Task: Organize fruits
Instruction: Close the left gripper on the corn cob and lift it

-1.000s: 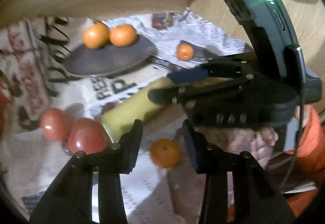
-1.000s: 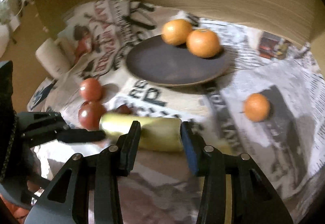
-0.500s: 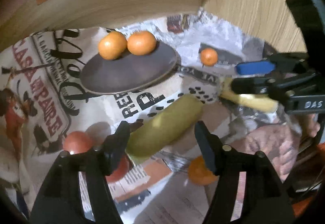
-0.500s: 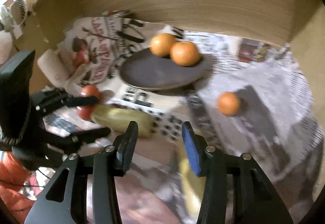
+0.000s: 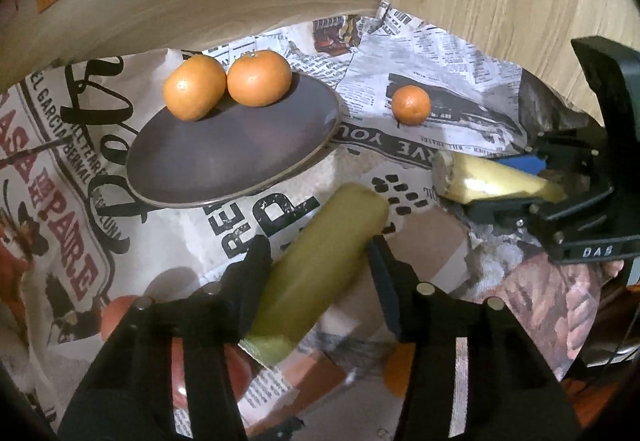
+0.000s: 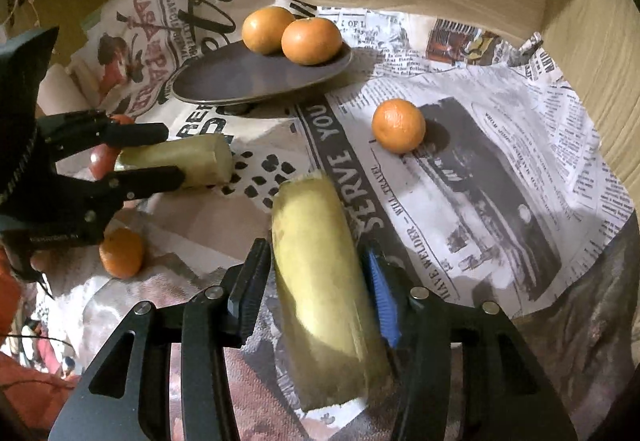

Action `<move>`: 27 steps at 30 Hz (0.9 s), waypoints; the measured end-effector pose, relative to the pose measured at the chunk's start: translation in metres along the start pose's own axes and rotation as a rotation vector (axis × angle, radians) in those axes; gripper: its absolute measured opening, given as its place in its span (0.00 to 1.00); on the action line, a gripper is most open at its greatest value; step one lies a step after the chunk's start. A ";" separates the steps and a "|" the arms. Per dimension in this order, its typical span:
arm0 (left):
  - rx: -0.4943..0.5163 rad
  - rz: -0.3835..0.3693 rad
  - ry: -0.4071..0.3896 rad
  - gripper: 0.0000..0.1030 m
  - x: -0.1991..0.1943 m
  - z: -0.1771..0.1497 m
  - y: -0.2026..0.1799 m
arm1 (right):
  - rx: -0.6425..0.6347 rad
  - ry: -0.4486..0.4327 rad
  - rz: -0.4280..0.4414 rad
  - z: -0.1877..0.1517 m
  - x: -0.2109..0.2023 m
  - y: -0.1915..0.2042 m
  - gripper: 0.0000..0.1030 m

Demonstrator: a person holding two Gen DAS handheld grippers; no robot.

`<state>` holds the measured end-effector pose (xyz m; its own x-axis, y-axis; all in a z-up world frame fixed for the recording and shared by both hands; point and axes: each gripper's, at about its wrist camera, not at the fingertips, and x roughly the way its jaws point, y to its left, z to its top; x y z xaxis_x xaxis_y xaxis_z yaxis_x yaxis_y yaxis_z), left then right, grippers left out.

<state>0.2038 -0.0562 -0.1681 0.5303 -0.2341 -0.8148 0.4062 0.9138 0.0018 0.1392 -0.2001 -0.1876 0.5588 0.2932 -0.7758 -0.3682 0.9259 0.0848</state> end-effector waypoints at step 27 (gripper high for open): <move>0.026 -0.041 0.054 0.36 0.015 0.022 -0.010 | 0.042 -0.098 -0.016 0.010 -0.010 0.003 0.35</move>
<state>0.2244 -0.0761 -0.1676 0.4721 -0.2521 -0.8447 0.4467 0.8945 -0.0174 0.1395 -0.1978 -0.1732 0.6354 0.2981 -0.7123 -0.3284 0.9392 0.1001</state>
